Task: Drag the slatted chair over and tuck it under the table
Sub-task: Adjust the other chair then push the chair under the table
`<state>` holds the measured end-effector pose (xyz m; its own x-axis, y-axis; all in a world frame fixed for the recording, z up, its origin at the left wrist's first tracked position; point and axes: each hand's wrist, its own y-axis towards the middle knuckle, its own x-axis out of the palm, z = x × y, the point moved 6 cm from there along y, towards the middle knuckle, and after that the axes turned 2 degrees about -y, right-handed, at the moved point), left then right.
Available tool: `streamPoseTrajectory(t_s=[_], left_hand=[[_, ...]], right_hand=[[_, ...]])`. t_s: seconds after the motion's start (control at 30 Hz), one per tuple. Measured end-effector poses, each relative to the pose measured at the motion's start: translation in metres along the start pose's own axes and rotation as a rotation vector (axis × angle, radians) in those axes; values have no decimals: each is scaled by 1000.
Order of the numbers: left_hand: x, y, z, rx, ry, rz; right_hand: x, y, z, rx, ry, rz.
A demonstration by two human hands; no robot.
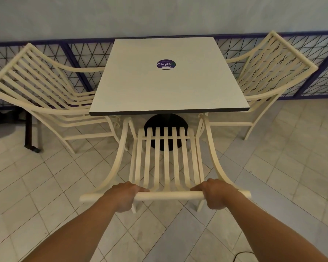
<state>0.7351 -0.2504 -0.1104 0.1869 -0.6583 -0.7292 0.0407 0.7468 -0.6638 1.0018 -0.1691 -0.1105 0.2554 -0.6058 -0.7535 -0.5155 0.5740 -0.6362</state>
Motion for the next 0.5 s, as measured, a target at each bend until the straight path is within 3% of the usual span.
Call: streamPoseTrajectory(t_s=[0.5], left_hand=[[-12, 9, -3, 2, 6, 25]], right_hand=[[-11, 9, 1, 6, 9, 0]])
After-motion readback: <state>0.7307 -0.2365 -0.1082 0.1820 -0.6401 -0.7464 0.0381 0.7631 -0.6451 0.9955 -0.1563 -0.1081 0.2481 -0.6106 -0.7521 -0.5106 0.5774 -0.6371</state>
